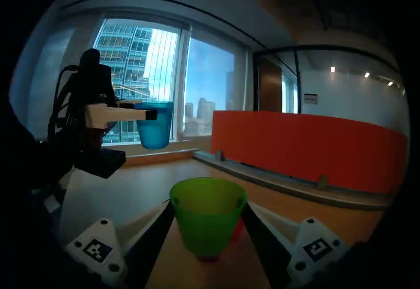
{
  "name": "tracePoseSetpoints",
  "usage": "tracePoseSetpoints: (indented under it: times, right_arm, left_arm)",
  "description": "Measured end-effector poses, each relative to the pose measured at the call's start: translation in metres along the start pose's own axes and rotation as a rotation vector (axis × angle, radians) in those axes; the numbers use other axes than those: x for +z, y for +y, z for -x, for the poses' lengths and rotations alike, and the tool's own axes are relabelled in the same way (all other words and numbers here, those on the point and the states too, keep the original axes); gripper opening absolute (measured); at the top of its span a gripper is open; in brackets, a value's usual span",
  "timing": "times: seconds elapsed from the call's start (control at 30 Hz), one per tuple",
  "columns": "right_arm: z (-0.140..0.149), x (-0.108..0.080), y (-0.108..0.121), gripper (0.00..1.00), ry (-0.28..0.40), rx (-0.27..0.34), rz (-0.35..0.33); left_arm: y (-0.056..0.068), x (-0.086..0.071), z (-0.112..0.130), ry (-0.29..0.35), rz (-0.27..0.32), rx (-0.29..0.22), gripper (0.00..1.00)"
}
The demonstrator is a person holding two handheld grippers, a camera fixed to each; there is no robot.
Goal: Pour water
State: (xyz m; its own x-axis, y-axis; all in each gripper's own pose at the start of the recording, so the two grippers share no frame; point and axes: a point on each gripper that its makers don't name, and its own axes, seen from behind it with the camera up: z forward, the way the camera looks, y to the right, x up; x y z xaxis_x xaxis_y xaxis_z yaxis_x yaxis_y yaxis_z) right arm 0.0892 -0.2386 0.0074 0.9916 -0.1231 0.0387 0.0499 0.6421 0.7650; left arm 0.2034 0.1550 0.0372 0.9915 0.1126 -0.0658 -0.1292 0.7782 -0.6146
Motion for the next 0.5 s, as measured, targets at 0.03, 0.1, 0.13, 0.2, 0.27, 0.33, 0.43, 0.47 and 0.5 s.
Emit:
tracePoseSetpoints:
  times: [0.03, 0.1, 0.13, 0.2, 0.27, 0.33, 0.43, 0.47, 0.5]
  right_arm:
    - [0.0, 0.001, -0.002, 0.9, 0.0, 0.0, -0.004]
    - [0.001, 0.003, -0.007, 0.9, 0.0, 0.001, -0.013]
    - [0.002, 0.004, -0.008, 0.9, 0.001, 0.002, -0.018]
    - [0.002, 0.006, -0.012, 0.9, 0.002, 0.004, -0.026]
    - [0.002, 0.008, -0.016, 0.9, 0.004, 0.004, -0.035]
    - [0.003, 0.009, -0.02, 0.9, 0.004, 0.005, -0.042]
    - [0.003, 0.012, -0.026, 0.9, 0.006, 0.006, -0.054]
    - [0.003, 0.013, -0.028, 0.9, 0.007, 0.006, -0.058]
    - [0.003, 0.014, -0.03, 0.9, 0.008, 0.005, -0.062]
  left_arm:
    - [0.0, 0.0, -0.001, 0.001, 0.0, 0.003, 0.87]
    - [0.001, 0.0, -0.002, 0.002, 0.001, 0.01, 0.87]
    - [0.001, 0.0, -0.002, 0.001, 0.001, 0.015, 0.87]
    - [0.002, 0.0, -0.003, 0.0, 0.001, 0.026, 0.87]
    - [0.002, 0.0, -0.005, 0.001, 0.0, 0.037, 0.87]
    - [0.002, 0.0, -0.006, 0.002, 0.0, 0.046, 0.87]
    - [0.003, 0.0, -0.009, 0.004, 0.001, 0.061, 0.87]
    - [0.003, 0.0, -0.01, 0.005, 0.001, 0.065, 0.87]
    - [0.003, 0.0, -0.01, 0.005, 0.0, 0.07, 0.87]
